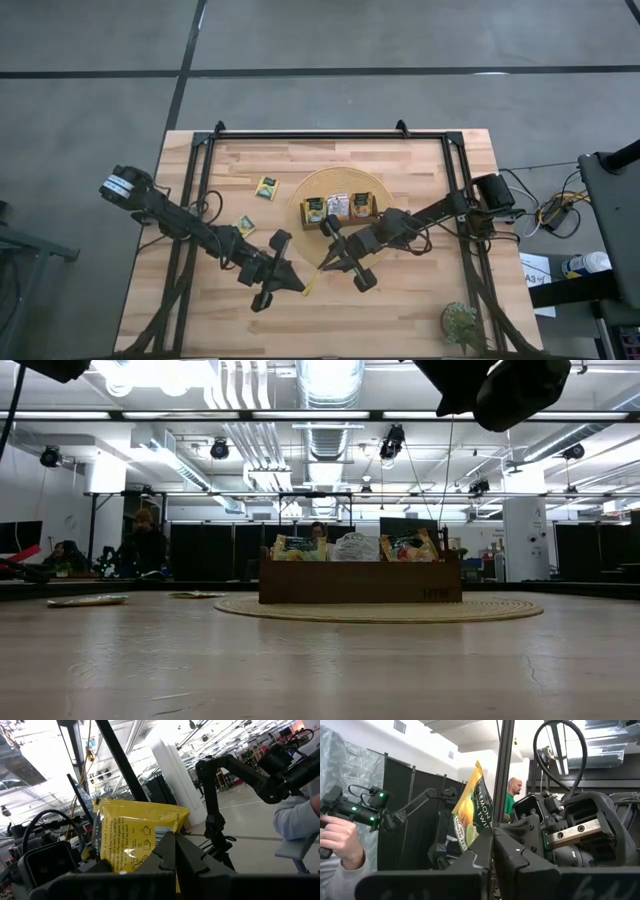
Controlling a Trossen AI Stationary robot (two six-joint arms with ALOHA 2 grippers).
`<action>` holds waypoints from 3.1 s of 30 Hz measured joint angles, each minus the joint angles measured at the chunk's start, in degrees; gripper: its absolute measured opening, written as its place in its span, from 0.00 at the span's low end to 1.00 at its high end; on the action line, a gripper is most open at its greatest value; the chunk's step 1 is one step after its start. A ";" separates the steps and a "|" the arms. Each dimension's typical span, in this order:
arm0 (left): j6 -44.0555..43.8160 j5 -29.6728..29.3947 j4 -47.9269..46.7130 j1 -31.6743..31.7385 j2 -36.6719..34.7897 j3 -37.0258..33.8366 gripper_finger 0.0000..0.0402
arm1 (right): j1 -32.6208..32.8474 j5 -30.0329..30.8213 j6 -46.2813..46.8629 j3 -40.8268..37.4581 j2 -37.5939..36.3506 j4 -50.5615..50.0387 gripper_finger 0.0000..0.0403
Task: Pick & Place Tea
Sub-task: Put the yellow tea bag into the left section of the wooden organizer
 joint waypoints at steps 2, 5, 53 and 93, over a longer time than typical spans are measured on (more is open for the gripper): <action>-0.08 -0.02 -0.02 0.00 -0.01 0.00 0.00 | 0.00 0.00 0.01 0.00 0.00 0.01 0.02; -0.34 -0.27 -0.51 0.00 0.00 0.00 0.00 | 0.00 0.00 0.18 0.00 0.00 -0.25 0.02; -0.17 -74.97 -10.32 -0.48 -4.35 -0.02 0.38 | -8.56 26.47 -4.09 -10.49 -25.41 -59.84 0.02; -0.41 -73.29 -10.70 -1.04 -4.44 0.11 0.38 | -15.41 22.75 -10.13 5.05 -0.61 -73.92 0.02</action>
